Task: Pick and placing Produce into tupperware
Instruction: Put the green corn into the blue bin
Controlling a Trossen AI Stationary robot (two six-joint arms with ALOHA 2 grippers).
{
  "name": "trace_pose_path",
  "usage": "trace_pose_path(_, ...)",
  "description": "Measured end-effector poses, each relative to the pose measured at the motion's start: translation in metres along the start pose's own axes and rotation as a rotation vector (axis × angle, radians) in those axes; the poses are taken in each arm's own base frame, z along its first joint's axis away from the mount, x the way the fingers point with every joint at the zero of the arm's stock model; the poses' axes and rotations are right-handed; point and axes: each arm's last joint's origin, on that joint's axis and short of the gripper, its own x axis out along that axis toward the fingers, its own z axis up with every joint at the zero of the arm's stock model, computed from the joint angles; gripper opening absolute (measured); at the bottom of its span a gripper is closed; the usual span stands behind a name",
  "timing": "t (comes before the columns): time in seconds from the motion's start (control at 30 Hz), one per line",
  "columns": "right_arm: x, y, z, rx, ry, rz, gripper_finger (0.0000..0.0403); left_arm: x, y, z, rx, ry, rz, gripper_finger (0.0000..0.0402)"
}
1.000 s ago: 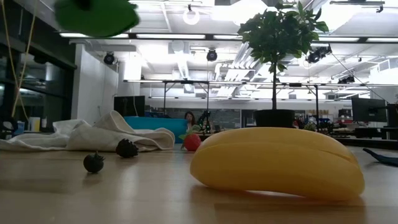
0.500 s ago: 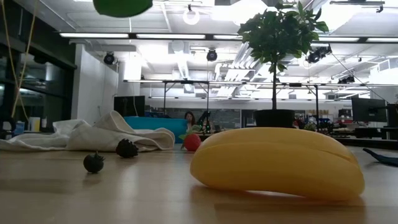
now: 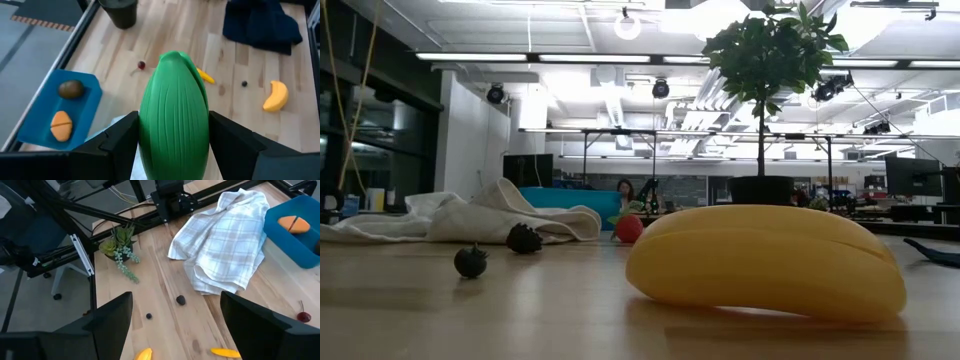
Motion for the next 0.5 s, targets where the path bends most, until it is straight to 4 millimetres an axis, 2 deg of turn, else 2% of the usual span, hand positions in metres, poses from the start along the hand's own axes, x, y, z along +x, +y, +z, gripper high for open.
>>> trace_pose_path(0.27,0.000,-0.001,0.001,0.011,-0.005,-0.004,0.0293,-0.014,0.006,-0.004,-0.035,-0.046,0.003,0.0209)
trace_pose_path(0.5,0.002,-0.005,0.004,0.022,-0.013,-0.017,0.0293,-0.019,0.012,-0.005,-0.038,-0.096,0.129,0.0209)
